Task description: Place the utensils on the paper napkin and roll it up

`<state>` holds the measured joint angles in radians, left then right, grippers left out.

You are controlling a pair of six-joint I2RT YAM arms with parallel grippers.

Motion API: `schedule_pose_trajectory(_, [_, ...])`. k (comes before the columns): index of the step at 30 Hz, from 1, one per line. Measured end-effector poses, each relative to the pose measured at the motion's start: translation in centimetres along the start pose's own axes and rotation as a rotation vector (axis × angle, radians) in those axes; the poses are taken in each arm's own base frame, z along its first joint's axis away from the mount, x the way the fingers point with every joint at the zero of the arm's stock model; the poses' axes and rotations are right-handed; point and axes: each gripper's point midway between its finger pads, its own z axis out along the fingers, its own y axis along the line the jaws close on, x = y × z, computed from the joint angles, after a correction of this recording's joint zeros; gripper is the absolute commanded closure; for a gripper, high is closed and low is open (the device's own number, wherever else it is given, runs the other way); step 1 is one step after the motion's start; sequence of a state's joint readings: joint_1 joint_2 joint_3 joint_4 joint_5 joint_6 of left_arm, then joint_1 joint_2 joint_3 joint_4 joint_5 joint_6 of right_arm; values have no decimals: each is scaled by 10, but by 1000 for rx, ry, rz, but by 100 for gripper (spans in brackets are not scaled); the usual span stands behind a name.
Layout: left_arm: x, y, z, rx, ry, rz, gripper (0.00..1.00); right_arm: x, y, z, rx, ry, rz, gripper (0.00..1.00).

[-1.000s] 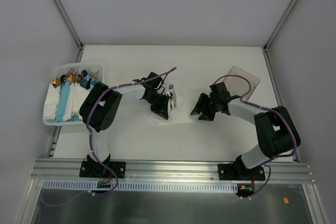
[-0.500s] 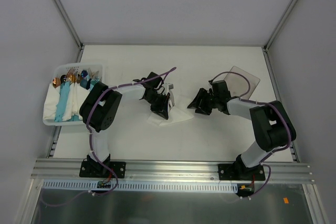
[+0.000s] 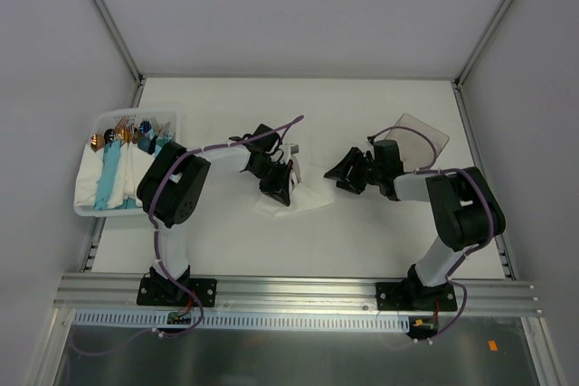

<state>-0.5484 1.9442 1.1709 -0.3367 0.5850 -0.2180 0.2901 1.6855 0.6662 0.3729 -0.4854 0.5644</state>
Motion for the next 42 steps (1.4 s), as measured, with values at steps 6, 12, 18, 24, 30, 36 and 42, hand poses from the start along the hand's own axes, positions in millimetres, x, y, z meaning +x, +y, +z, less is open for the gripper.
schedule_pose_trajectory(6, [0,0,0,0,0,-1,94,-1,1,4,-82,-35,26,48])
schedule_pose_trajectory(12, [0,0,0,0,0,-1,94,2,0,0,-135,-75,14,44])
schedule_pose_trajectory(18, [-1,1,-1,-1,-2,-4,94,8,0,-5,-171,-83,34,42])
schedule_pose_trajectory(24, [-1,2,-1,-1,-3,-6,94,14,-2,-9,-231,-125,16,42])
schedule_pose_trajectory(30, [-1,2,-1,-1,0,-8,94,11,-2,-6,-317,-191,-31,46])
schedule_pose_trajectory(36, [-1,2,-1,-1,0,-8,94,6,4,-6,-396,-247,-54,47])
schedule_pose_trajectory(42, [-1,2,-1,-1,0,-9,94,8,7,-7,-401,-239,-36,48])
